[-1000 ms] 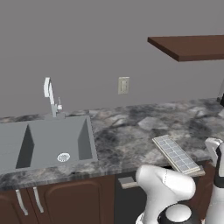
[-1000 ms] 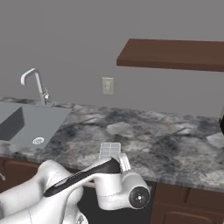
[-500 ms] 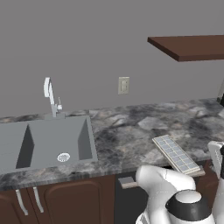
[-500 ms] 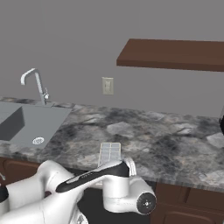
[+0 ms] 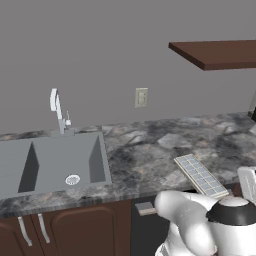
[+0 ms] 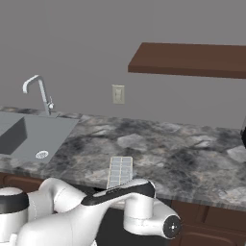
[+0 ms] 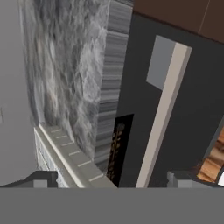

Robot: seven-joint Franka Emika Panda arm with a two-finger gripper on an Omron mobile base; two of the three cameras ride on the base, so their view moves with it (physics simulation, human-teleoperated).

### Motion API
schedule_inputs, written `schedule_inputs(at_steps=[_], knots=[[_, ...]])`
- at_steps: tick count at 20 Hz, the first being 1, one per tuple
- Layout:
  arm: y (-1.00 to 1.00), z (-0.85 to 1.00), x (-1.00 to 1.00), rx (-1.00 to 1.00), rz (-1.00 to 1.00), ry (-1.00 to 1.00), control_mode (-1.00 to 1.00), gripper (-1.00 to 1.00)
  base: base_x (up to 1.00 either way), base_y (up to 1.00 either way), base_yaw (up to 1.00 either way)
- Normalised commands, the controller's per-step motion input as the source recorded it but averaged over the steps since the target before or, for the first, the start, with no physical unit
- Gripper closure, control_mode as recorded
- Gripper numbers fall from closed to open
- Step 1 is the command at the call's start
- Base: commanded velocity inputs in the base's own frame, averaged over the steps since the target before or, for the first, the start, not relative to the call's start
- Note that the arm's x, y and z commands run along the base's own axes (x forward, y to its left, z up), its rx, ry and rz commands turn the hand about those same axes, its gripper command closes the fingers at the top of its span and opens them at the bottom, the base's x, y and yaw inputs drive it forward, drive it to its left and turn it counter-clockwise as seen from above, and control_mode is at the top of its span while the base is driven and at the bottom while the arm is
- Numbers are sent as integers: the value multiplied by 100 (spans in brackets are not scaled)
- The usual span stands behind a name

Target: The ice cube tray has been filled with water. Take the tray and place it in the freezer to make ice. Close the freezer door after placing the tray.

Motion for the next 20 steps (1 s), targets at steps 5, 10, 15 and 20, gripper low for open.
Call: schedule_inputs(at_steps=[5, 10, 15, 20], knots=[[0, -19, 0, 13, 12, 0, -100, -100, 0, 0, 0], [0, -14, 0, 10, 16, -1, -100, -100, 0, 0, 0], [0, -7, 0, 5, 15, -4, -100, -100, 0, 0, 0], [4, -1, 0, 1, 13, -8, -100, -100, 0, 0, 0]])
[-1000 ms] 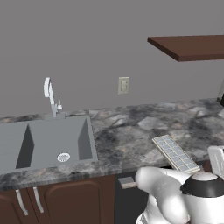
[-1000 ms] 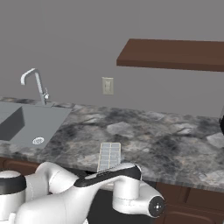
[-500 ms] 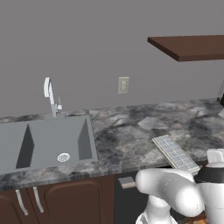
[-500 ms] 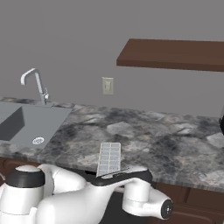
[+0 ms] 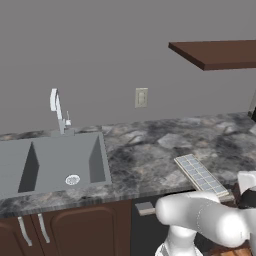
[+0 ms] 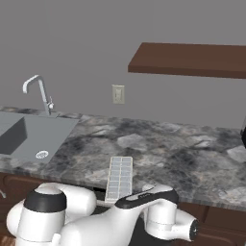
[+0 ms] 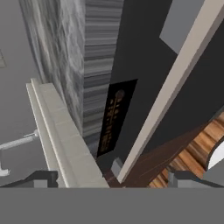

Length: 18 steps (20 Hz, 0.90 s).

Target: The ice cube tray has been filled with water. Take the tray and place it in the freezer to make ice. Close the freezer door after placing the tray.

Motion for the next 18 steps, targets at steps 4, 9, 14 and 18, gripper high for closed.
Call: schedule_inputs(at_steps=[4, 9, 14, 18], knots=[[22, 0, 0, 0, 9, -14, -100, -100, 0, 0, 0], [52, -1, 0, 0, 2, -15, -100, -100, 0, 0, 0], [51, -1, 0, 0, 0, -4, -100, -100, 0, 0, 0], [5, 0, -4, 0, 0, 0, -100, -100, 0, 0, 0]])
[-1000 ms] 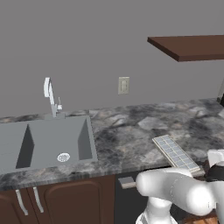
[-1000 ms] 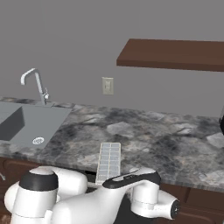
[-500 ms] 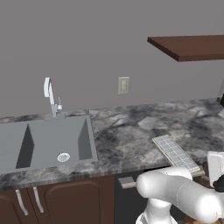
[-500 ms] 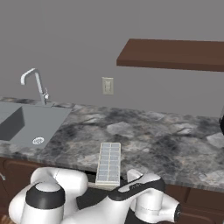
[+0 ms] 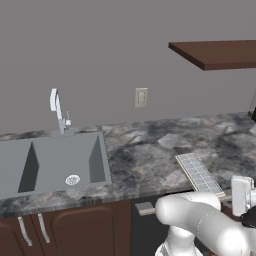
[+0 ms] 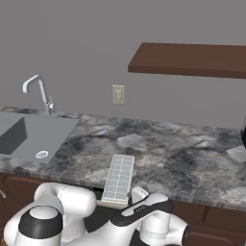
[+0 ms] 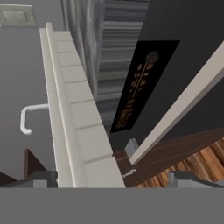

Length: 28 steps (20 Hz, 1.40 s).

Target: The ice cube tray has been filled with water. Take the tray and place it in the freezer to make ice. Close the freezer door after placing the tray.

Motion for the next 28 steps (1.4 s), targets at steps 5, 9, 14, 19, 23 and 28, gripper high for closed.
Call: schedule_inputs(at_steps=[5, 9, 14, 19, 23, 28], knots=[[0, 1, -14, 0, 0, -1, -100, -100, 0, 0, 0], [0, 14, -16, 0, 0, -9, -100, -100, 0, 0, 0], [0, 26, -11, 0, 0, -14, -100, -100, 0, 0, 0], [2, 22, -4, 0, 0, -14, -100, -100, 0, 0, 0], [13, 1, -1, 0, 0, -4, -100, -100, 0, 0, 0], [9, -3, 0, 0, 0, 0, -100, -100, 0, 0, 0]])
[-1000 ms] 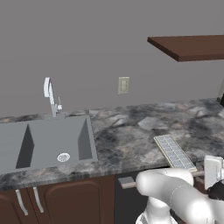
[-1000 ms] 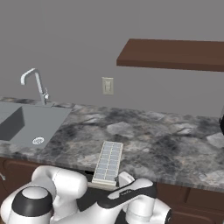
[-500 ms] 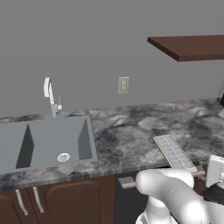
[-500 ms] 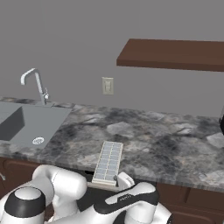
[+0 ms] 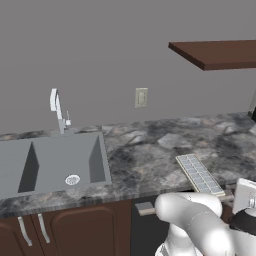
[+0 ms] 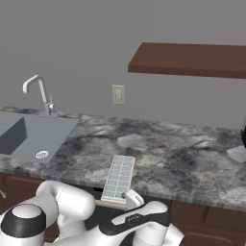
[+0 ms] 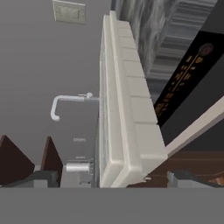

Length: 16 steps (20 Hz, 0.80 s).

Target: The ice cube tray has been filled with water. Take the tray and place it in the freezer to make ice. Close the freezer door after placing the tray.

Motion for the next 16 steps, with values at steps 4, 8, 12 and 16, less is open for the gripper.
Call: schedule_inputs(at_steps=[4, 8, 12, 16], knots=[[9, -2, 0, 0, 0, 0, -100, -100, 0, 0, 0], [10, 0, 1, 0, 0, 0, -100, -100, 0, 0, 0], [15, 0, 2, 0, 0, 0, -100, -100, 0, 0, 0], [14, 0, 5, 0, 0, 0, -100, -100, 0, 0, 0]])
